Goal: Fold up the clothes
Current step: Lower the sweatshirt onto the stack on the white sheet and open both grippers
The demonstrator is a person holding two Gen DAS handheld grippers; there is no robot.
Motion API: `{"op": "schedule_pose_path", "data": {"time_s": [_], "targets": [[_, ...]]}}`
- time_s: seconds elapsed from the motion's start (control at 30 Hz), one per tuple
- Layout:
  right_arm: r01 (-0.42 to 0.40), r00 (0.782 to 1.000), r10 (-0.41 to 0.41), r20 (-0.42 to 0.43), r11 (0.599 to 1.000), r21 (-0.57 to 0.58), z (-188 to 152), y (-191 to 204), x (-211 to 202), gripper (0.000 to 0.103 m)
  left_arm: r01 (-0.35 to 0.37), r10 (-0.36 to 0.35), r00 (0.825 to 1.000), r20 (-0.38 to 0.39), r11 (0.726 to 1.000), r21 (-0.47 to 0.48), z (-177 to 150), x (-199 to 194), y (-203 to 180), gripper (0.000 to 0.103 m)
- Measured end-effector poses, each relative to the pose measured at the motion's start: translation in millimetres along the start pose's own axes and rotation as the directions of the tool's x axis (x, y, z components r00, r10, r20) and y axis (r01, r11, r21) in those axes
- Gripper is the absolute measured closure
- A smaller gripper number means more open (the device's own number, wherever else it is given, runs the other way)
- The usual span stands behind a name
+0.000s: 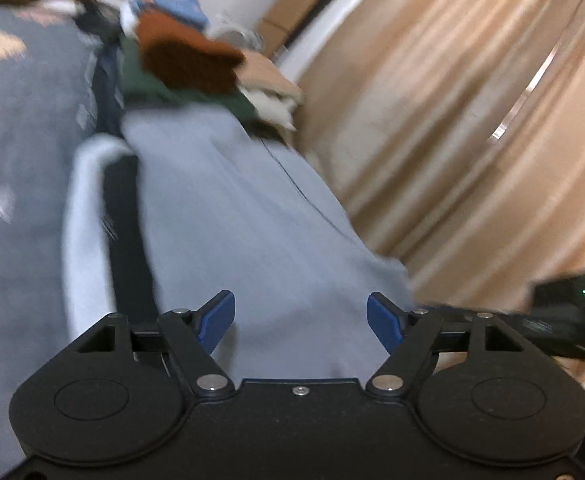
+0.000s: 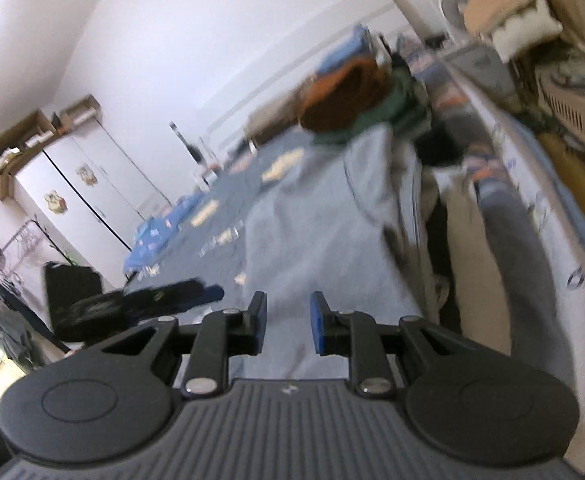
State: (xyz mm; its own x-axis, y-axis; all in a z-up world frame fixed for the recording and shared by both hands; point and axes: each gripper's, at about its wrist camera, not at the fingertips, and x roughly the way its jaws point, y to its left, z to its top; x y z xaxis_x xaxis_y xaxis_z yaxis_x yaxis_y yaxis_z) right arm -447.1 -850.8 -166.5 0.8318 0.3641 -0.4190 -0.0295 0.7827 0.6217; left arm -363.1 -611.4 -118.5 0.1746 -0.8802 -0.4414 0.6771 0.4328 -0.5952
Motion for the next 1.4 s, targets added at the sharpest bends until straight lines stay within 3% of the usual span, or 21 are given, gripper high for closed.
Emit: {"op": "schedule_pose_path", "data": {"time_s": [0.17,0.37,0.7,1.0,1.23,1.4], "targets": [[0.074,0.997,-0.073,-0.026,0.996,0.057,-15,-32,11,0.083,0.09,-0.095,0.994,-0.051,0.992,-0.087,-28,24,2,0.031],[-0.014,1.0,0.014,-0.001,0.977,0.211,-33,-78,-2,0.098,0.086,-0.102,0.99,-0.097,0.983,-0.161,-50,40,21,0.031],[-0.002,0.998,0.013,-0.066,0.985,0.175,-20,-68,-5,0.095,0.088,-0.106,0.988,-0.11,0.984,-0.155,-71,38,18,0.03],[-0.037,0.999,0.038,-0.016,0.998,0.048,44,-27,-10,0.087,0.115,-0.115,0.993,0.008,0.988,-0.108,-29,10,12,0.028],[-0.014,0.998,0.012,-0.068,0.999,-0.034,100,-11,46,0.086,0.098,-0.092,0.993,0.072,0.991,-0.095,13,12,15,0.028],[-0.04,0.994,0.037,-0.102,0.999,-0.019,128,-22,90,0.086,0.078,-0.069,0.994,0.084,0.991,-0.105,40,28,26,0.028]]}}
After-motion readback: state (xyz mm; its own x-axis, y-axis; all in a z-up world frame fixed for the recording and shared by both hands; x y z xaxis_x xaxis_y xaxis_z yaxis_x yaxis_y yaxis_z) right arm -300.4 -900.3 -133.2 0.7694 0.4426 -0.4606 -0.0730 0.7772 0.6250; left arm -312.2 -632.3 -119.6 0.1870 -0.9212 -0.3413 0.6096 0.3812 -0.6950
